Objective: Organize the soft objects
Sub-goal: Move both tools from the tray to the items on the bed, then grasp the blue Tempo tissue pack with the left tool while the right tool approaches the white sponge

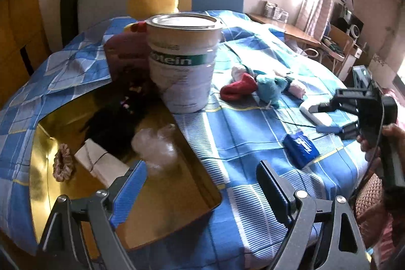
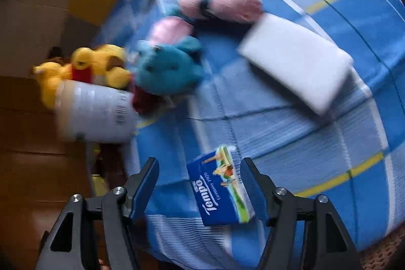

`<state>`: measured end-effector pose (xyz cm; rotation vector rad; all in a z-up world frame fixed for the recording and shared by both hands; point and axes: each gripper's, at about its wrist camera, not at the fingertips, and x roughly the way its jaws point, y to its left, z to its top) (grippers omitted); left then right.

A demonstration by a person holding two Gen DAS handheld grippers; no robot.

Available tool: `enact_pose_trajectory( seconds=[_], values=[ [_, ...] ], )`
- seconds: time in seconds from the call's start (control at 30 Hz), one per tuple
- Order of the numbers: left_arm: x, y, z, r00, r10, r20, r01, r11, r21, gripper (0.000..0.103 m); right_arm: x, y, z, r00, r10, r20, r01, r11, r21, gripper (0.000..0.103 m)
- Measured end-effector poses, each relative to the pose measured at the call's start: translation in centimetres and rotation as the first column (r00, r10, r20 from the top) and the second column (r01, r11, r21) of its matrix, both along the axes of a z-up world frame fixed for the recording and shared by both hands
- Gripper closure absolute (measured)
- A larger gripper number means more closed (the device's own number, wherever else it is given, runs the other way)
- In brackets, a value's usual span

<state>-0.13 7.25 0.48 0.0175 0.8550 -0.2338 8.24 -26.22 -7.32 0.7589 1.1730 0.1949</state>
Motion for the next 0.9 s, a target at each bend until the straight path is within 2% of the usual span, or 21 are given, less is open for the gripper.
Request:
enact_pose_trajectory(
  seconds=[0.17,0.23,0.27,0.3,0.37,0.47,0.57,0.7,0.9],
  values=[
    [0.3,-1.7,-0.3,0.999,-0.038,-0.022,0.038,0.999,0.005,0.014,0.2,-1.7,1.1,0.995,-0.080,0.059,0.088,0.986,-0.139,0.035],
    [0.6,-2.5,-0.6,0.997,-0.063,-0.047,0.062,0.998,-0.012,0.014,0.0,-3.1,1.6,0.982,-0.157,0.106,0.177,0.958,-0.227,0.035],
    [0.7,-3.0,-0.7,0.996,-0.076,-0.056,0.075,0.997,-0.019,0.014,-0.5,-4.1,1.9,0.969,-0.209,0.135,0.240,0.929,-0.283,0.035],
    [0.9,-3.7,-0.8,0.993,-0.096,-0.065,0.095,0.995,-0.029,0.014,-0.9,-5.0,2.1,0.957,-0.251,0.147,0.285,0.912,-0.296,0.035],
    [1.2,-5.2,-1.0,0.989,-0.128,-0.078,0.125,0.991,-0.041,0.014,-1.7,-6.6,2.5,0.925,-0.333,0.181,0.369,0.899,-0.236,0.035],
    [1.9,-7.2,-1.7,0.981,-0.164,-0.107,0.159,0.986,-0.053,0.014,-2.1,-7.6,2.2,0.907,-0.384,0.171,0.415,0.884,-0.217,0.035],
    [3.0,-9.4,-2.7,0.968,-0.193,-0.158,0.183,0.980,-0.074,0.015,-2.4,-8.4,1.5,0.908,-0.394,0.140,0.414,0.895,-0.165,0.035],
    [4.4,-12.2,-4.1,0.943,-0.225,-0.245,0.199,0.972,-0.127,0.016,-2.2,-8.0,1.5,0.906,-0.399,0.143,0.417,0.899,-0.135,0.035],
    [7.0,-16.8,-5.7,0.921,-0.225,-0.318,0.191,0.972,-0.136,0.018,-2.0,-7.9,1.4,0.906,-0.400,0.135,0.413,0.908,-0.077,0.035]
  ],
)
